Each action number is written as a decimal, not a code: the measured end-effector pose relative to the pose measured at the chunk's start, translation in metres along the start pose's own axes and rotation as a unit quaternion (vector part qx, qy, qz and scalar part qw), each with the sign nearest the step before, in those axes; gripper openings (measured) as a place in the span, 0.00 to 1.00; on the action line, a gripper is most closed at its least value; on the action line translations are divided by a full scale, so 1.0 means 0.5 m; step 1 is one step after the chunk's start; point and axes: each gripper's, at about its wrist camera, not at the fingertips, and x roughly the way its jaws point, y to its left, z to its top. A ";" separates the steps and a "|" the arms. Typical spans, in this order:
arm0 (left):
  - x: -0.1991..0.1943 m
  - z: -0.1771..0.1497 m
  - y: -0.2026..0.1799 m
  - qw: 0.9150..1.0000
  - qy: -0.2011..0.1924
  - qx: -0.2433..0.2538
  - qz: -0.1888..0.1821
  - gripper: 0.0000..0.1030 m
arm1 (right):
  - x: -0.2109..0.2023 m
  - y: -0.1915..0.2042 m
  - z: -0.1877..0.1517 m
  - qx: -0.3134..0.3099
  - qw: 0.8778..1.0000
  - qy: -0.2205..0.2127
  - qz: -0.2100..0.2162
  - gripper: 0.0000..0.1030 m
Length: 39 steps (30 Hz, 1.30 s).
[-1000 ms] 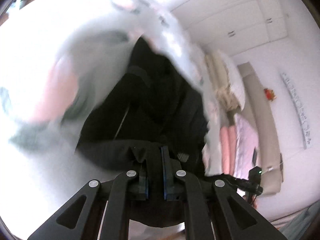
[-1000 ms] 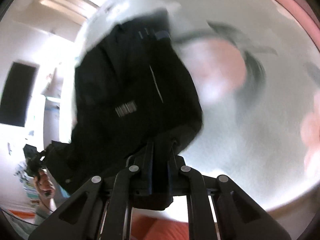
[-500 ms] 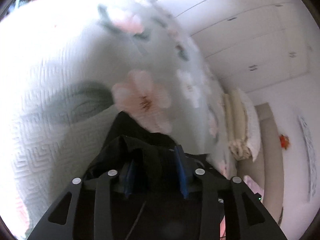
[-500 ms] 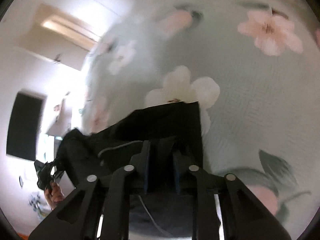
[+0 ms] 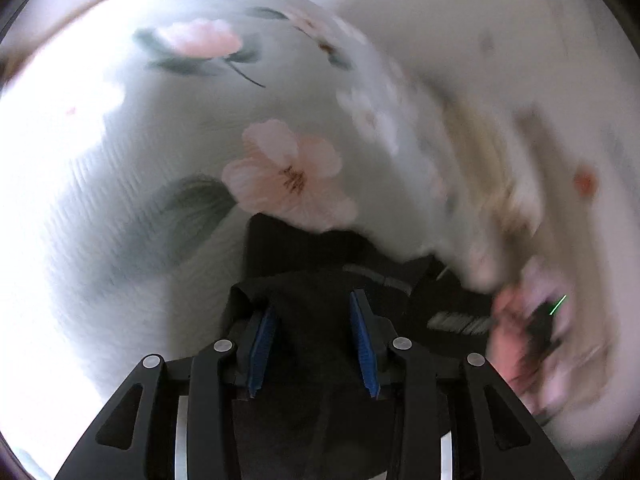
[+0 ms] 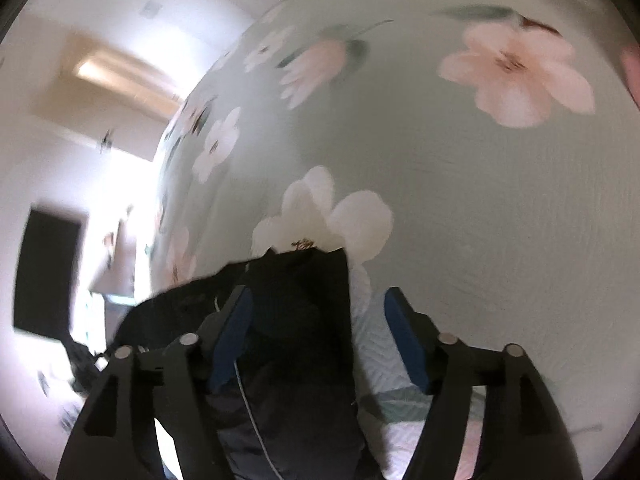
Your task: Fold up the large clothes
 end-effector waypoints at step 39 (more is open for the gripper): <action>0.037 0.135 0.027 0.991 -0.120 -0.011 -0.053 0.07 | 0.069 0.236 0.046 -0.278 0.925 -0.117 -0.232 0.19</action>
